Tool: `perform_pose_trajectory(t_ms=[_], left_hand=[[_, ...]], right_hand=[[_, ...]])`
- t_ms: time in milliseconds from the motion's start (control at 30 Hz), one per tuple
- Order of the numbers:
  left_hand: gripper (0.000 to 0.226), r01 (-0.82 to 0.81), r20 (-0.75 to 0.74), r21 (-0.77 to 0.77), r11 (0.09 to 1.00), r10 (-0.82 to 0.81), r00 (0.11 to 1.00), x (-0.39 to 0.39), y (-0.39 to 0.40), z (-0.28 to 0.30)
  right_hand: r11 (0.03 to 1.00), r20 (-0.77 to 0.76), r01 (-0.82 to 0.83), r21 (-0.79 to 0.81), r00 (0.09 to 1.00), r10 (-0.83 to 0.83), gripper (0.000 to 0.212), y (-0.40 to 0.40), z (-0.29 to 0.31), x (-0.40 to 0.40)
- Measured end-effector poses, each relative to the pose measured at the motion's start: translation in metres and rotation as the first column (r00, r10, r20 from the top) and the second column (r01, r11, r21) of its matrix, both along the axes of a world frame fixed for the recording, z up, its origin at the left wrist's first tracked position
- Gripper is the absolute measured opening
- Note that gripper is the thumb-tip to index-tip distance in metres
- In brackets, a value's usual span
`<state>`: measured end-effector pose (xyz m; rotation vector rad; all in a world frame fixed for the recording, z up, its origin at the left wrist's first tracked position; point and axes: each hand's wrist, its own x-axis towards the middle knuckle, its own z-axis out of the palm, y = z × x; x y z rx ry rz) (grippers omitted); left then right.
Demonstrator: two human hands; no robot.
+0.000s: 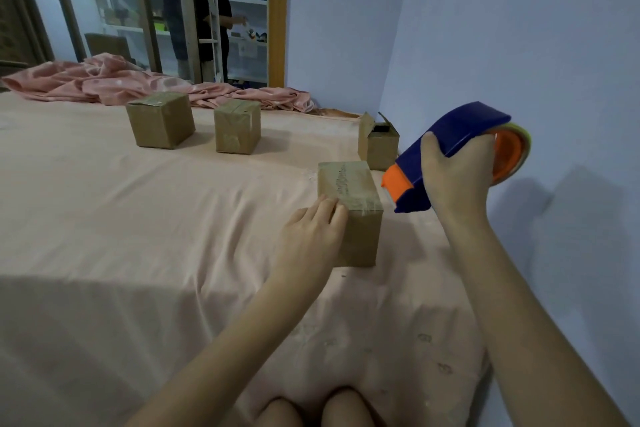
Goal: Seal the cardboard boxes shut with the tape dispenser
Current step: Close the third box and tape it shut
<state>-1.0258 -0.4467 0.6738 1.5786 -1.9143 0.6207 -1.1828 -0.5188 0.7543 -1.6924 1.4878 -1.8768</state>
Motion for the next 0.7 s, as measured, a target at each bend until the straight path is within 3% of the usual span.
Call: perform_pose_trajectory(t_ms=[167,367,533,600,700], left_hand=[[0.030,0.033,-0.042,-0.006,0.999,-0.033,0.999,0.003,-0.003,-0.001],[0.027,0.053,-0.105,-0.028,0.998,-0.056,0.993,0.010,0.000,0.000],[0.017,-0.004,-0.158,0.158,0.987,0.029,0.987,0.024,0.005,0.018],[0.022,-0.016,-0.196,0.194,0.981,0.055,0.979,0.024,0.003,0.025],[0.045,0.073,-0.132,0.148,0.986,-0.054,0.990,0.006,-0.009,0.025]], right_hand=[[0.999,-0.030,0.034,0.028,0.999,-0.034,0.047,-0.001,-0.017,0.000],[0.998,0.132,0.011,0.055,0.991,-0.019,0.046,-0.003,-0.028,0.000],[0.997,0.236,-0.054,0.050,0.971,0.041,0.047,-0.004,-0.032,0.010],[0.998,0.273,-0.047,0.051,0.961,0.031,0.050,-0.005,-0.034,0.015],[0.998,0.317,-0.036,0.055,0.948,0.017,0.050,-0.007,-0.037,0.019]])
